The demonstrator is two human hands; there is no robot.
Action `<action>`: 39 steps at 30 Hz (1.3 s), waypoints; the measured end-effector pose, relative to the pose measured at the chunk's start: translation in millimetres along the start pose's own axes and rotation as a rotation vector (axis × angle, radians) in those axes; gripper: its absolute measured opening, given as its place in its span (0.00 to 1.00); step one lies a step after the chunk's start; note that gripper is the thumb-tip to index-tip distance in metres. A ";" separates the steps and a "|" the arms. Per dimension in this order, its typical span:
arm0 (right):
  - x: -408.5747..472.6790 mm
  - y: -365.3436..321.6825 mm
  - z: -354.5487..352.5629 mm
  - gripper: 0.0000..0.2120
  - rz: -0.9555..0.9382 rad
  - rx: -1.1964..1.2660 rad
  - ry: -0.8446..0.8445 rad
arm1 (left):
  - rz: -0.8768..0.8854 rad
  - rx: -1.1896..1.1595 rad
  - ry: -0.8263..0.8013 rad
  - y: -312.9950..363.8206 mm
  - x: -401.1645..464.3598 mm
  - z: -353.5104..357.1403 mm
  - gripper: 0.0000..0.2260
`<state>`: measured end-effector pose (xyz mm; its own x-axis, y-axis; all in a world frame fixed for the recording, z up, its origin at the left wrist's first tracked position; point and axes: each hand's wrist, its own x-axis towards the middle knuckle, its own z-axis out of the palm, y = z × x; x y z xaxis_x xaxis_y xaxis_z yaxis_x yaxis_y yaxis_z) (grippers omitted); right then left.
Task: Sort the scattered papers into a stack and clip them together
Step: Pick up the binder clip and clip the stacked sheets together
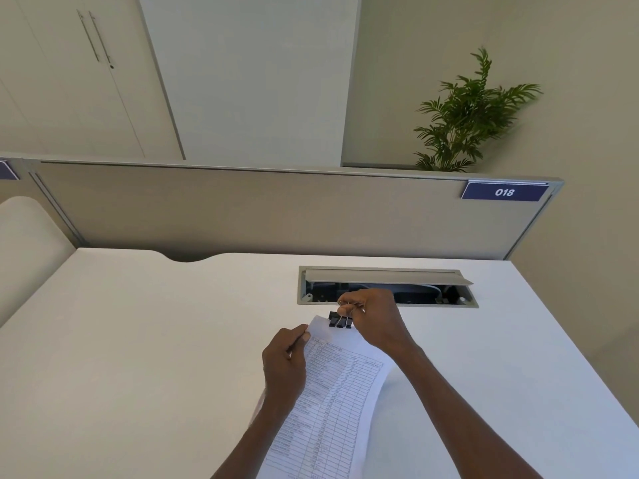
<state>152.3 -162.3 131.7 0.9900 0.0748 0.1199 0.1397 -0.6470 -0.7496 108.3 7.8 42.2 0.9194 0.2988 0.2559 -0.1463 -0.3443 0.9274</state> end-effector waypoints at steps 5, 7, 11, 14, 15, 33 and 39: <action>0.9 -5.0 -7.0 0.11 -0.063 -0.058 -0.066 | 0.095 0.042 0.023 4.3 -0.5 2.9 0.09; 0.5 -9.6 -6.9 0.11 -0.078 -0.078 -0.072 | 0.120 0.063 0.029 7.2 -0.7 4.7 0.09; -0.1 -15.0 -5.3 0.10 -0.076 -0.044 -0.070 | 0.115 0.062 0.048 8.7 -0.4 5.6 0.08; -0.9 -17.3 -3.6 0.09 -0.043 0.021 -0.057 | 0.118 0.060 0.043 9.8 -0.3 5.0 0.08; -0.8 -18.3 -2.7 0.09 -0.036 0.039 -0.053 | 0.119 0.058 0.044 11.1 -0.2 4.8 0.09; -1.7 -16.5 7.7 0.10 -0.025 0.012 -0.059 | 0.001 0.006 0.037 15.6 4.2 -0.7 0.09; -1.7 -16.2 2.3 0.19 0.020 0.085 -0.208 | -0.031 0.006 0.018 10.1 3.4 -3.7 0.09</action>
<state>148.5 -150.2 142.2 0.9744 0.2235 -0.0259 0.1128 -0.5845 -0.8035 108.5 8.6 53.4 0.9166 0.3256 0.2322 -0.1158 -0.3396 0.9334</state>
